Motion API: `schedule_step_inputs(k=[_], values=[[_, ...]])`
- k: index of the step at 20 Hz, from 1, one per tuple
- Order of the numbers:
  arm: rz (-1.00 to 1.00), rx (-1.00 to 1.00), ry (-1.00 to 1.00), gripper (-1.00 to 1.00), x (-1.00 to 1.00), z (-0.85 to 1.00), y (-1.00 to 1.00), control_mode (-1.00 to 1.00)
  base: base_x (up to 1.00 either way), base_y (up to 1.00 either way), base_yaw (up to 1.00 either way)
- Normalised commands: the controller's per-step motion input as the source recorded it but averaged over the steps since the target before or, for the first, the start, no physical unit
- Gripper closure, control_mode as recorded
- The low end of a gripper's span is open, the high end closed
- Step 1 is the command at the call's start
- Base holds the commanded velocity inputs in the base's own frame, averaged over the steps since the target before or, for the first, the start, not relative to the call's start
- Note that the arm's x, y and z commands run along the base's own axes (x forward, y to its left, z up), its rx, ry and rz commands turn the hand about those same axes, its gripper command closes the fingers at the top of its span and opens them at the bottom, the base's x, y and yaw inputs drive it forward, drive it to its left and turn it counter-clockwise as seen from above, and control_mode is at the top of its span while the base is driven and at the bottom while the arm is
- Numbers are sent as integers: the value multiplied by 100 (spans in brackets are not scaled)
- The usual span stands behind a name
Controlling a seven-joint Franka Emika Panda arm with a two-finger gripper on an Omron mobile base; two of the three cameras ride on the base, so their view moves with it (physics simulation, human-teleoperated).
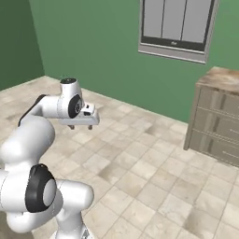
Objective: Four empty soda cans are scattered around the kitchen. Gather all the cans and cluster them next to the stove for recycling.
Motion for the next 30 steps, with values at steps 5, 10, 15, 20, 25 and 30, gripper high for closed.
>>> schedule_step_inputs(k=[5,10,15,20,25,30], values=[[0,0,0,-100,0,0,0,100,12,-23,-40],[0,0,0,-100,0,0,0,100,4,-27,-42],[0,0,0,-100,0,0,0,100,6,-29,-40],[0,0,0,-100,0,0,0,100,24,-32,-33],[0,0,0,-100,0,0,0,100,35,-29,-26],[0,0,0,-100,0,0,0,100,48,-37,-21]])
